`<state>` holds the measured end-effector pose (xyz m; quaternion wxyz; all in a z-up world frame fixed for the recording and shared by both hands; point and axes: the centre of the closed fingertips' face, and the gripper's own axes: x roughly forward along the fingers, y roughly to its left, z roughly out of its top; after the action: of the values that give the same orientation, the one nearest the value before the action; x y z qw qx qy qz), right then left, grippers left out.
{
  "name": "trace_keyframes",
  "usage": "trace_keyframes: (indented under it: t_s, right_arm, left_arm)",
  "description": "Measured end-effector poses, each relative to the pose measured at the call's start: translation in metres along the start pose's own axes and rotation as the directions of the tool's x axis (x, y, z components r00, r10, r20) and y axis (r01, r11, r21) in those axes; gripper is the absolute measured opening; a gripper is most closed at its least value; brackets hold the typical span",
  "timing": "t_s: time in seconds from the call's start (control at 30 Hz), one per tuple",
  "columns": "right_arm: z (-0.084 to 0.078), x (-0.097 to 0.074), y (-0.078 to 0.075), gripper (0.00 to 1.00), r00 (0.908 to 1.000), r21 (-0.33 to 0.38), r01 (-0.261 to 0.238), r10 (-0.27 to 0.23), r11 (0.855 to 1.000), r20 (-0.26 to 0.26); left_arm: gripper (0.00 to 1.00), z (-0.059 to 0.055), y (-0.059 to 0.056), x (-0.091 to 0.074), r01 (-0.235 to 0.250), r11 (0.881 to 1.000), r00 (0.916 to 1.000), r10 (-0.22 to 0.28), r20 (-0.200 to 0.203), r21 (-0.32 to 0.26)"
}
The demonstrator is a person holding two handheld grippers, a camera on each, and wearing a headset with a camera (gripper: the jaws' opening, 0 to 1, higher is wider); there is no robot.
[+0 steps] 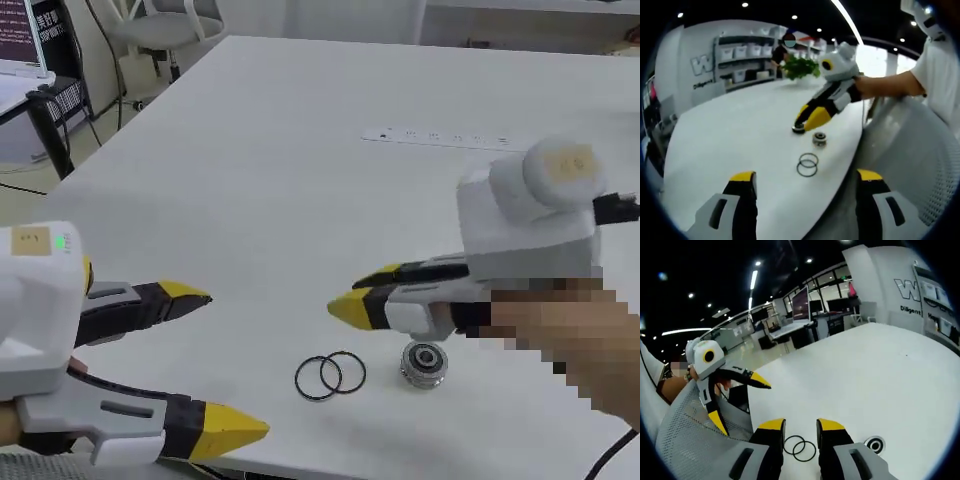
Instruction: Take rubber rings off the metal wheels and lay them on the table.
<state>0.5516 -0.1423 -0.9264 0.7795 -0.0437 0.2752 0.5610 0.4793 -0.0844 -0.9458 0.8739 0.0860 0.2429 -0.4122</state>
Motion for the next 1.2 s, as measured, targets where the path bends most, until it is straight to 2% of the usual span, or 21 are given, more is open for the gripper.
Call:
trace_keyframes:
  t_s: [0.1, 0.3, 0.37, 0.5, 0.67, 0.83, 1.03, 1.13, 1.2]
  right_arm:
    - [0.016, -0.009, -0.003, 0.24, 0.9993, -0.011, 0.007, -0.006, 1.0, 0.038]
    - [0.052, -0.036, -0.019, 0.24, 0.9936, -0.095, 0.04, -0.03, 0.995, 0.109]
    - [0.065, -0.044, -0.025, 0.25, 0.9879, -0.107, 0.057, -0.04, 0.993, 0.15]
    - [0.078, -0.058, -0.038, 0.28, 0.9779, -0.1, 0.08, -0.059, 0.992, 0.201]
    - [0.076, -0.072, -0.055, 0.3, 0.9692, -0.097, 0.126, -0.102, 0.987, 0.224]
    - [0.062, -0.085, -0.076, 0.32, 0.9611, -0.089, 0.174, -0.149, 0.981, 0.233]
    - [0.045, -0.088, -0.089, 0.31, 0.9553, -0.027, 0.176, -0.164, 0.984, 0.246]
    - [0.036, -0.088, -0.095, 0.3, 0.9543, 0.01, 0.172, -0.169, 0.985, 0.247]
    - [0.028, -0.087, -0.1, 0.3, 0.9574, 0.022, 0.176, -0.176, 0.984, 0.229]
  left_arm:
    - [0.82, -0.001, -0.001, 0.001, 0.006, 1.0, 1.0, -0.006, -0.006, 0.006]
    - [0.82, 0.0, -0.001, 0.001, 0.006, 1.0, 1.0, -0.006, -0.003, 0.003]
    - [0.82, -0.001, -0.001, 0.001, 0.005, 1.0, 1.0, -0.005, -0.006, 0.004]
    - [0.82, -0.001, 0.0, 0.001, 0.002, 1.0, 1.0, -0.002, -0.003, 0.002]
    - [0.82, -0.001, -0.001, 0.001, 0.009, 1.0, 1.0, -0.009, -0.001, -0.005]
    - [0.82, 0.003, -0.003, 0.002, 0.022, 1.0, 0.9996, -0.022, 0.016, 0.002]
    - [0.89, 0.009, -0.009, 0.005, 0.056, 0.998, 0.9984, -0.056, 0.007, 0.036]
    - [0.89, 0.017, -0.01, 0.008, 0.068, 0.997, 0.9977, -0.068, 0.001, 0.044]
    - [0.9, 0.029, -0.012, 0.009, 0.086, 0.995, 0.9961, -0.087, 0.017, 0.05]
